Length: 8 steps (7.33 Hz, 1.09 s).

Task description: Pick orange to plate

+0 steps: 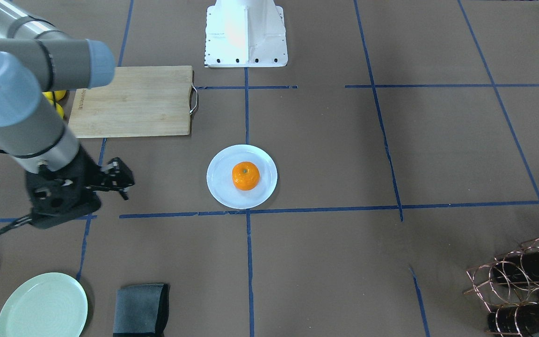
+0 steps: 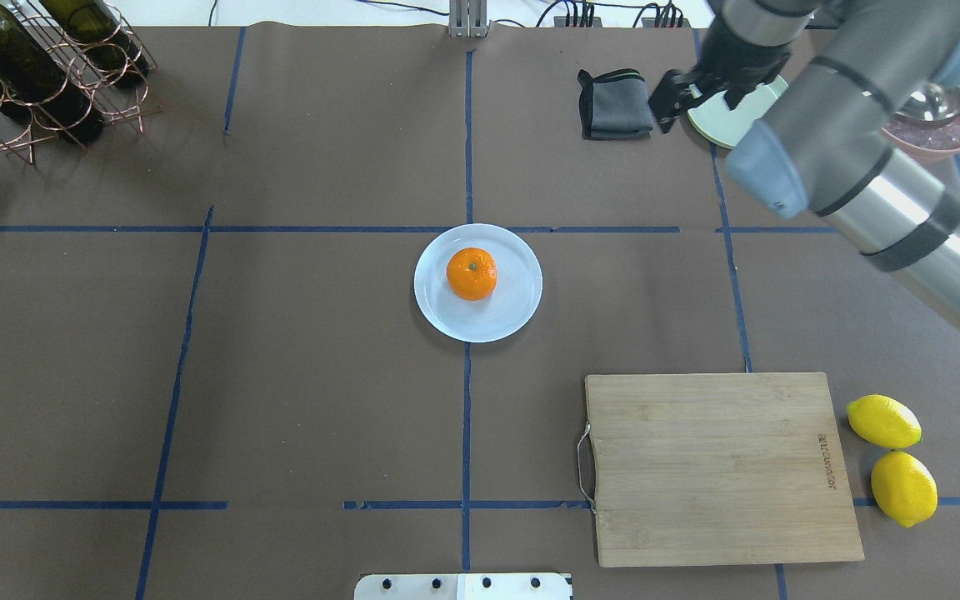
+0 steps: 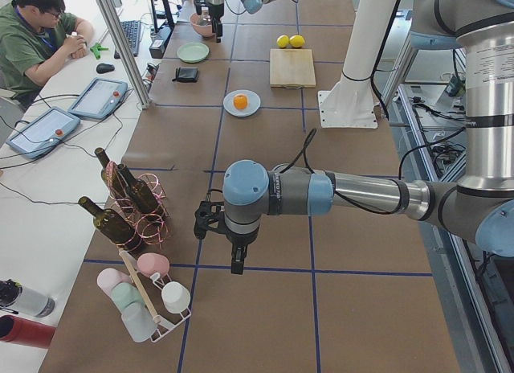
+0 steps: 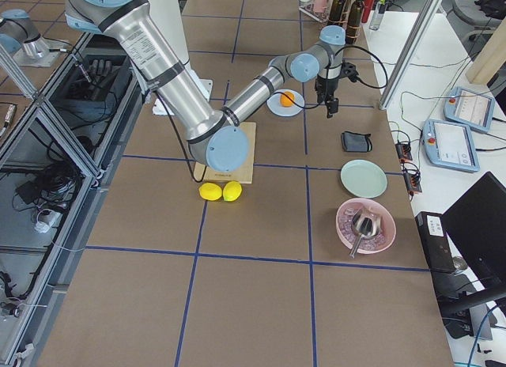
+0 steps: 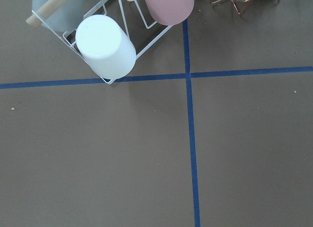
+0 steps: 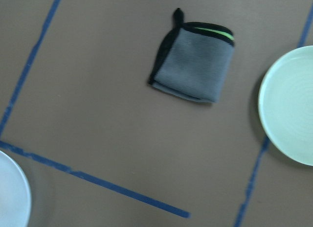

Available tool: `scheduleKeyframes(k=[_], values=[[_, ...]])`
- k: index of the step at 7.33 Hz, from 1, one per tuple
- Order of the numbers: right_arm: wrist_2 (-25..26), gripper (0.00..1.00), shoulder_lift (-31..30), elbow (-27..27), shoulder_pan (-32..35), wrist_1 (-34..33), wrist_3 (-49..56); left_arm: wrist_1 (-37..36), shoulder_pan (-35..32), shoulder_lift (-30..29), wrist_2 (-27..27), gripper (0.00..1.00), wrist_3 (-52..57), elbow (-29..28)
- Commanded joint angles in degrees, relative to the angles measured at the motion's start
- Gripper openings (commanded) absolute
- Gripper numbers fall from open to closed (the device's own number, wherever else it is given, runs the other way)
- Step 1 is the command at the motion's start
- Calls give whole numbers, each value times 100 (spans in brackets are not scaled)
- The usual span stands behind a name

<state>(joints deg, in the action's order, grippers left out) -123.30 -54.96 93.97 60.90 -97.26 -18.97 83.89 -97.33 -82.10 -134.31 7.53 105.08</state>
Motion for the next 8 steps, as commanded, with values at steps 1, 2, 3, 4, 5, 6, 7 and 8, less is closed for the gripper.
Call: scheduleKeyframes(k=[1,2,3,4,5,6,7,8], values=[[-256,100,-1038,307,1034,-303,1419,-4,12,27,1,100,3,-5],[-221,100,-1609,307,1221,-120,1561,-13,21,27,10,100,3,-14],[-221,100,-2354,298,1536,482,1746,22,29,36,36,100,29,-22],[-186,100,-3145,246,1661,1089,1756,-4,47,71,36,100,29,-5],[-186,100,-3710,158,1854,1547,1739,-21,47,97,36,100,29,-14],[-229,100,-4046,131,1995,1874,1713,-21,56,115,36,100,29,-22],[-273,100,-4162,131,1996,1955,1712,-21,56,176,36,100,29,-14],[-665,100,-4224,139,2005,1965,1712,-13,65,176,45,100,29,-5]])
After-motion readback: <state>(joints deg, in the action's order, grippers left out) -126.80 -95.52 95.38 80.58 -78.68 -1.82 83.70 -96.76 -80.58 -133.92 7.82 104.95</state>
